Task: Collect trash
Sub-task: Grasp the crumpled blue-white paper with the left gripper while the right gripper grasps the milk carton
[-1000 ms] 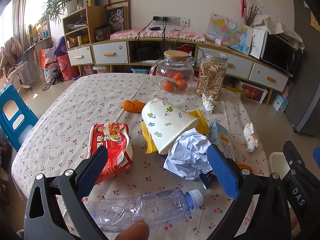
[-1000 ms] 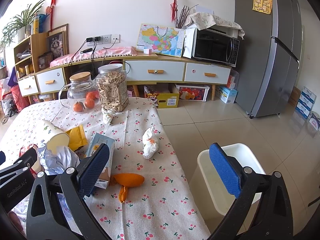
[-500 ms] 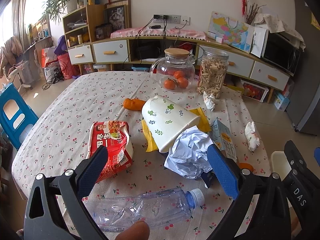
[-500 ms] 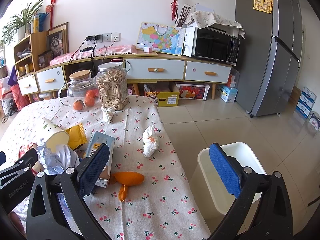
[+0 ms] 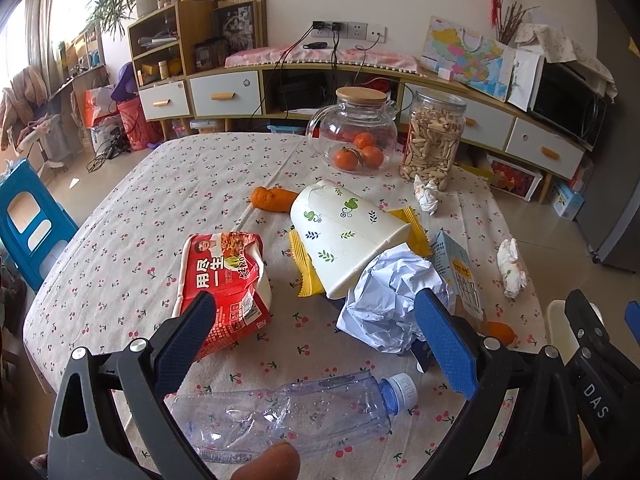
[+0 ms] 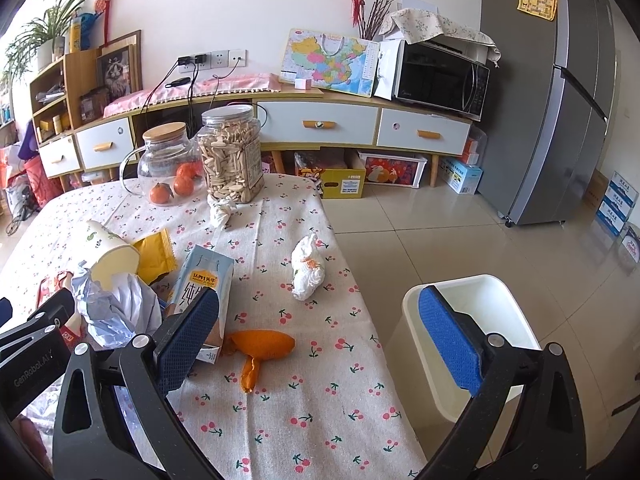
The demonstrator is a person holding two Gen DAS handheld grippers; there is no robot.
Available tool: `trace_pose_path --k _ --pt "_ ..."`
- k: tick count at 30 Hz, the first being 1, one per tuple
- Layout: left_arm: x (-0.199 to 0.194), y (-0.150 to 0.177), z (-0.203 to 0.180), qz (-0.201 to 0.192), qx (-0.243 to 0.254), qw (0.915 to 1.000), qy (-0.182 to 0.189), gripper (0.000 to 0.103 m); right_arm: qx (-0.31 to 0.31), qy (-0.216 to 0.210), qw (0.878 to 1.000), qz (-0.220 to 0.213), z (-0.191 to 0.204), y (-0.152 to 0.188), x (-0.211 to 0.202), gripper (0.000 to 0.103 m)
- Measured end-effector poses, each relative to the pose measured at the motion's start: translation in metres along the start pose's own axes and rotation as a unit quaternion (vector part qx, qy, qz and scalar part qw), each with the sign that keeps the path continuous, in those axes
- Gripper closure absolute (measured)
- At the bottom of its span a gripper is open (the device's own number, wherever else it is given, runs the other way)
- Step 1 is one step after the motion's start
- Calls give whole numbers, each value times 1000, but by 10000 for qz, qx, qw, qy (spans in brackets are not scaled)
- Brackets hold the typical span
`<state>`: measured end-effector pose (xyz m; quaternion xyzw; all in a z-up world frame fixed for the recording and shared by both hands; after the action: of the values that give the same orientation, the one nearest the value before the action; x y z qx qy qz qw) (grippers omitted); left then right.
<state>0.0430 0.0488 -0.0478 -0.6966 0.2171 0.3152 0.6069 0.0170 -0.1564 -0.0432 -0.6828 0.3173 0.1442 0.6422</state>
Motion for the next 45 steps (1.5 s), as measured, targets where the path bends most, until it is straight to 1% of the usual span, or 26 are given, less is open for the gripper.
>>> trace_pose_path --k 6,11,14,16,18,19,22,25,27,30,31,33,34,36,39,42,43,45 --pt "5 -1 11 224 -153 9996 36 7 -188 -149 9992 314 8 3 6 7" --pt "11 -4 32 422 -272 9987 -19 7 -263 -234 9981 505 10 6 8 7" --pt "18 -2 48 764 -487 9957 193 7 -160 -374 9969 676 8 8 10 7" --pt "23 3 55 1023 -504 9928 374 7 -111 -451 9959 772 6 8 12 7" --pt "26 11 54 1286 -298 9898 544 7 -103 -514 9950 849 6 10 13 7" --pt "27 15 53 1374 -163 9887 573 7 -105 -551 9945 879 6 11 13 7" --pt "25 28 47 1437 290 9879 511 7 -131 -623 9934 950 6 13 13 7" --pt "20 38 37 1503 820 9833 622 7 -161 -630 9933 956 6 13 13 7" --pt "18 47 27 1568 1300 9765 711 7 -163 -597 9937 935 6 13 13 7" --pt "15 61 12 1533 2113 9631 659 7 -158 -497 9945 908 0 11 14 7" --pt "13 64 8 1494 2311 9593 627 7 -136 -479 9945 923 -4 8 15 7" --pt "12 64 3 1435 2504 9557 585 7 -53 -511 9940 965 -9 7 18 7" --pt "11 62 2 1417 2502 9558 613 7 -19 -555 9936 981 -11 5 19 7" --pt "9 52 2 1349 2263 9615 776 7 -22 -607 9932 993 -13 2 20 7" --pt "6 28 3 1237 1551 9733 1156 7 41 -450 9947 920 -19 -2 21 7" --pt "8 9 -5 1137 877 9787 1468 7 167 -420 9942 980 -26 -1 26 7" --pt "8 4 -9 1068 747 9799 1514 7 179 -411 9938 1013 -28 0 27 7" --pt "10 -3 -19 937 585 9827 1487 7 134 -367 9936 1060 -31 3 30 7"
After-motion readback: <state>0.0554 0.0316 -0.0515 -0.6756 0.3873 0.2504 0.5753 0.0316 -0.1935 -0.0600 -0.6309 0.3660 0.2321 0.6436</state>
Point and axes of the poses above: each gripper's, at about its wrist camera, not at the fingertips, and x roughly the way its jaws point, z to its left, y to its underside, the point moved 4 cm from there along x, roughly the way its jaws point, and after that the axes turned 5 degrees about -x, right-handed, at the moved point
